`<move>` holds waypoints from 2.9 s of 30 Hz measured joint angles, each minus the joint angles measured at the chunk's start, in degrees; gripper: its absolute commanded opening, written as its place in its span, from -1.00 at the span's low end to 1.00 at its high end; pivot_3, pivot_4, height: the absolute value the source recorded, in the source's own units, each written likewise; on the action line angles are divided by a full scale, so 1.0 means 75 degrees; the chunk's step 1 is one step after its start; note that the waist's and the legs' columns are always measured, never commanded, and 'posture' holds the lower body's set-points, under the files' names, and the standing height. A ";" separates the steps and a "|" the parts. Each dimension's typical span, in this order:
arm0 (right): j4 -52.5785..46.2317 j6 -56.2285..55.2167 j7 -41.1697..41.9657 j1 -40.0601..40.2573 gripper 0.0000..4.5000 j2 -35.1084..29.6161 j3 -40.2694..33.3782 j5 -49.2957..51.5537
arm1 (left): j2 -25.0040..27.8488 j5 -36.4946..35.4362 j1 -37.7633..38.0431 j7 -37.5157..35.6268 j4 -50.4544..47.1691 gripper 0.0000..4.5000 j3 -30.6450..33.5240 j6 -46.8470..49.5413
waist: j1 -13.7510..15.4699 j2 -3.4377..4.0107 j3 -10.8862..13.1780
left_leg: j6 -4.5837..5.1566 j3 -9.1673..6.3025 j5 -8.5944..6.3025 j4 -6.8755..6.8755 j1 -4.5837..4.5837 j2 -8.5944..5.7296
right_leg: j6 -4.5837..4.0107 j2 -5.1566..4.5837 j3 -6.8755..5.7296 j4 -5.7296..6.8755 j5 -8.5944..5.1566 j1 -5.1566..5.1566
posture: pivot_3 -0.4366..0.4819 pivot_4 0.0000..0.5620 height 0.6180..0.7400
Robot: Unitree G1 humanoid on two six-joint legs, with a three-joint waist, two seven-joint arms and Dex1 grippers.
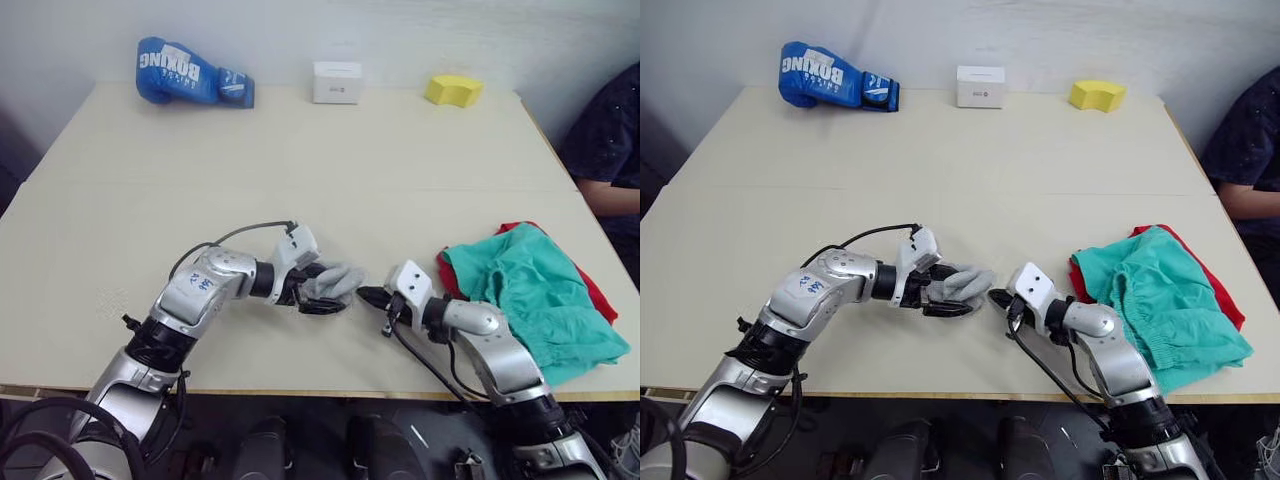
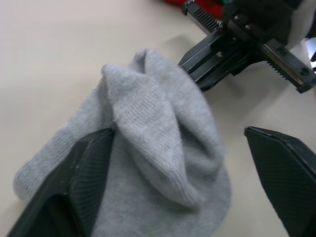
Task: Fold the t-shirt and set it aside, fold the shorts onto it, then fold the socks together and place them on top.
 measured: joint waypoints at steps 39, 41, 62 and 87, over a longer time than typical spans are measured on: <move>0.1681 -0.2712 -0.0967 -0.0391 -0.93 0.0960 0.0411 0.0276 | -0.0965 0.1243 0.1068 0.0779 0.0636 -1.00 0.0683 -0.1464 | -0.0001 -0.0007 -0.0009 | 0.0022 0.0004 -0.0004 0.0007 0.0016 0.0002 | 0.0000 0.0002 -0.0006 0.0006 0.0000 0.0017 | -0.05 -0.47 1.00; 0.1052 -0.1722 -0.0655 -0.0186 -0.73 0.0779 0.0058 0.1168 | -0.0978 0.1243 0.1096 0.0790 0.0649 -1.00 0.0695 -0.1553 | 0.0002 -0.0007 -0.0009 | 0.0034 0.0001 -0.0005 0.0006 0.0014 0.0004 | 0.0000 0.0002 -0.0005 0.0003 0.0000 0.0017 | -0.05 -0.47 1.00; 0.0422 0.5532 -0.8166 -0.0503 0.99 -0.0481 -0.0967 1.3502 | -0.1164 0.1271 0.1262 0.0813 0.1230 -1.00 0.0910 -0.2776 | -0.0003 0.0003 -0.0017 | 0.0120 -0.0006 -0.0016 0.0006 -0.0002 0.0011 | -0.0012 -0.0005 -0.0012 -0.0012 0.0002 0.0012 | -0.05 -0.47 1.00; 0.1760 0.4815 -0.9125 -0.1592 -0.88 0.1860 -0.0967 1.2220 | -0.0902 0.1081 0.1344 0.0884 0.0937 -0.58 0.1265 -0.1993 | -0.0196 0.0009 -0.0070 | 0.0115 -0.0010 -0.0019 -0.0017 0.0004 0.0021 | -0.0016 0.0001 -0.0008 -0.0015 0.0000 0.0006 | -0.05 -0.47 1.00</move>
